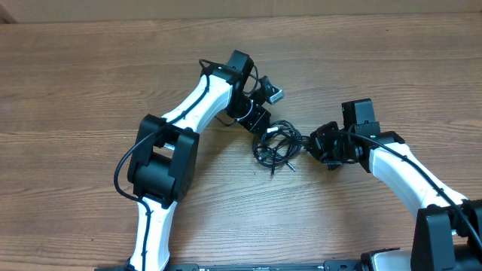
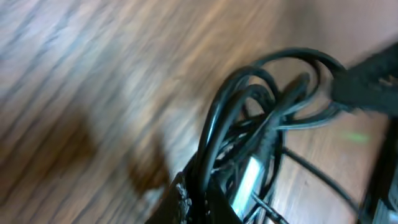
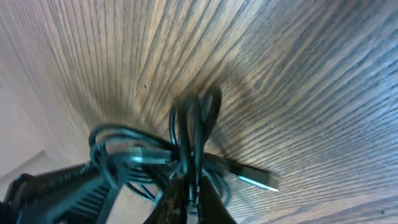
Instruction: Untangle cables
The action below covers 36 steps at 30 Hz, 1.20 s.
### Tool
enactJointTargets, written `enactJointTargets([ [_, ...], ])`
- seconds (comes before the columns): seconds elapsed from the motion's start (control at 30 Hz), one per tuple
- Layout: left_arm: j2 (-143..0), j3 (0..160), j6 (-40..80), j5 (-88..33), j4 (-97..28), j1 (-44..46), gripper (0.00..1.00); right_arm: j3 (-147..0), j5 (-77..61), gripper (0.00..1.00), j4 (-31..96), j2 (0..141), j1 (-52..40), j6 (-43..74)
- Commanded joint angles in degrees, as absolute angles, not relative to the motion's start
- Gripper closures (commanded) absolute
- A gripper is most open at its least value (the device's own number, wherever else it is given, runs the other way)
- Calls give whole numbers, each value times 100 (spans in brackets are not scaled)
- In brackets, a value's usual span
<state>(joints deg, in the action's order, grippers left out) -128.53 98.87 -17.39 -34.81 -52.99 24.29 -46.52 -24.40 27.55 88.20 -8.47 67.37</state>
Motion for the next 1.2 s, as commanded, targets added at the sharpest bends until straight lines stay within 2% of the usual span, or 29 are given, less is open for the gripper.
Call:
enactJointTargets([
  [0.0,-12934,9983,-823,-2425,-5247,2283,96,-4716,-2213,96,2829,8823,-832,6211],
  [0.23,-12934,9979,-303,-1487,-5328,2285,94,-4713,-1673,96,3131,8823,-832,6182],
  [0.37,-12934,9979,-316,-1638,-5345,2285,89,-4709,-1691,96,3183,8823,-832,6184],
  [0.57,-12934,9979,-1041,-2904,-5363,2292,91,-4709,-2222,55,3013,8823,-832,6184],
  [0.63,-12934,9979,-1553,-3588,-5417,2292,91,-4709,-2265,50,3006,8823,-832,6184],
  [0.77,-12934,9979,-2401,-4510,-5658,2292,91,-4709,-2322,49,3009,8823,-832,6184],
  [0.93,-12934,9979,-2729,-4661,-5787,2296,92,-4709,-2606,42,2816,8823,-832,6187],
  [1.1,-12934,9979,-3081,-4947,-5937,2368,93,-4709,-2624,43,2499,8823,-832,6187],
  [1.17,-12934,9979,-3323,-5146,-6036,2408,92,-4709,-2552,47,2464,8823,-832,6187],
])
